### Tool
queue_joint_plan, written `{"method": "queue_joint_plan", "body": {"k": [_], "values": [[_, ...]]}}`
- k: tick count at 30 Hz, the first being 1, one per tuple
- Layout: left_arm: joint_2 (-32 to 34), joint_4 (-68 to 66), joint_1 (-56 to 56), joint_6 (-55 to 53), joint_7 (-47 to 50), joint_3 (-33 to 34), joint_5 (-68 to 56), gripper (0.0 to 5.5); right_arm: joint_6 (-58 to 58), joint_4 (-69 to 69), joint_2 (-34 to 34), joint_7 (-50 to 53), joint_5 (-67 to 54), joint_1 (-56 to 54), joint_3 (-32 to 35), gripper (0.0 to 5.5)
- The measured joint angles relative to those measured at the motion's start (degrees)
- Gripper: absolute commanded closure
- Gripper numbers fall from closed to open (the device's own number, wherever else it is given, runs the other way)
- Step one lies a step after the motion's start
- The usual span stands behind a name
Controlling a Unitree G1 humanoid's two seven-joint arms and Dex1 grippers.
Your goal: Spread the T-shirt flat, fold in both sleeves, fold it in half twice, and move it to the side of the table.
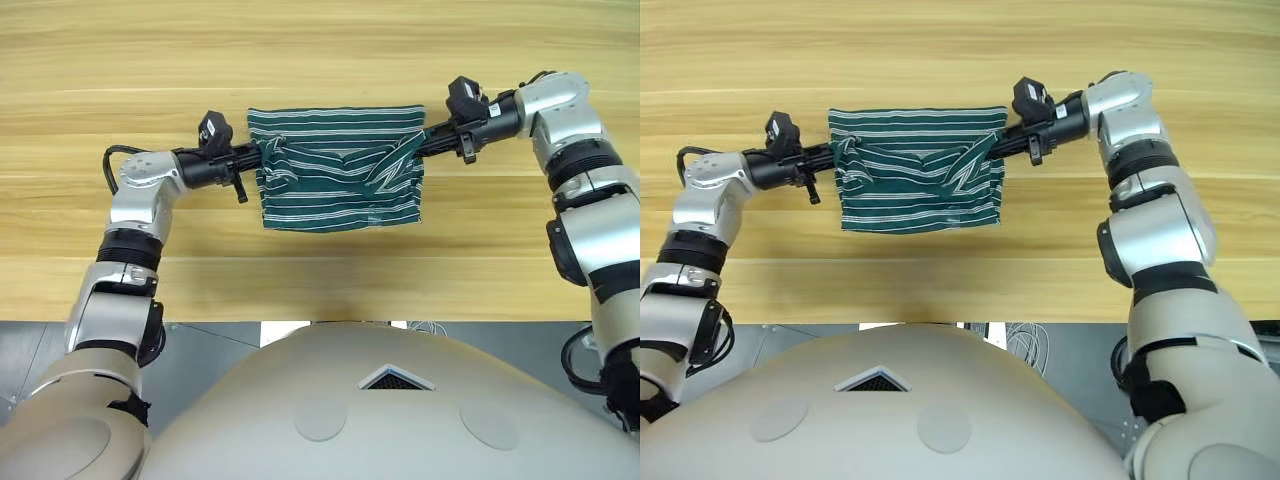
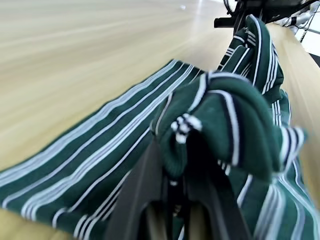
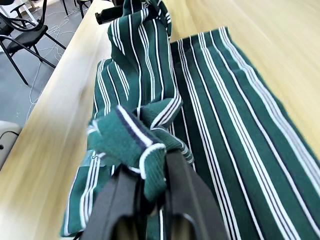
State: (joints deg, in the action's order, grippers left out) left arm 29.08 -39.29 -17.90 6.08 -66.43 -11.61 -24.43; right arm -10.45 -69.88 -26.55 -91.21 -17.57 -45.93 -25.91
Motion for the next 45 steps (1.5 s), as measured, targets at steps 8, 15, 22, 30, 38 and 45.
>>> {"method": "queue_joint_plan", "body": {"k": [8,15,22,30,38,45], "values": [[-6.24,-22.56,-6.93,9.45,2.95,5.31,7.09,5.50,-0.39,-5.90,0.74,7.39,8.37,0.00,8.37,5.27],[-8.38,-27.77,-9.48,11.83,3.37,10.88,7.31,5.07,2.86,-7.04,2.40,14.71,11.45,0.01,14.69,4.38],[-8.90,-28.15,-9.50,11.60,1.67,12.97,9.15,3.85,2.69,-7.05,4.05,17.16,14.15,1.09,18.58,3.09],[-10.26,-28.16,-9.80,9.26,5.74,14.69,10.14,2.71,1.01,-6.99,4.76,21.86,15.94,1.40,22.18,2.46],[-10.59,-22.16,-7.24,3.96,19.60,22.74,7.03,1.50,-0.70,-5.80,4.63,28.56,17.64,4.65,24.83,2.46],[-11.68,-15.92,-7.40,-6.41,24.61,26.38,4.28,0.43,4.53,-3.90,9.49,37.47,16.19,4.53,28.21,2.46]]}}
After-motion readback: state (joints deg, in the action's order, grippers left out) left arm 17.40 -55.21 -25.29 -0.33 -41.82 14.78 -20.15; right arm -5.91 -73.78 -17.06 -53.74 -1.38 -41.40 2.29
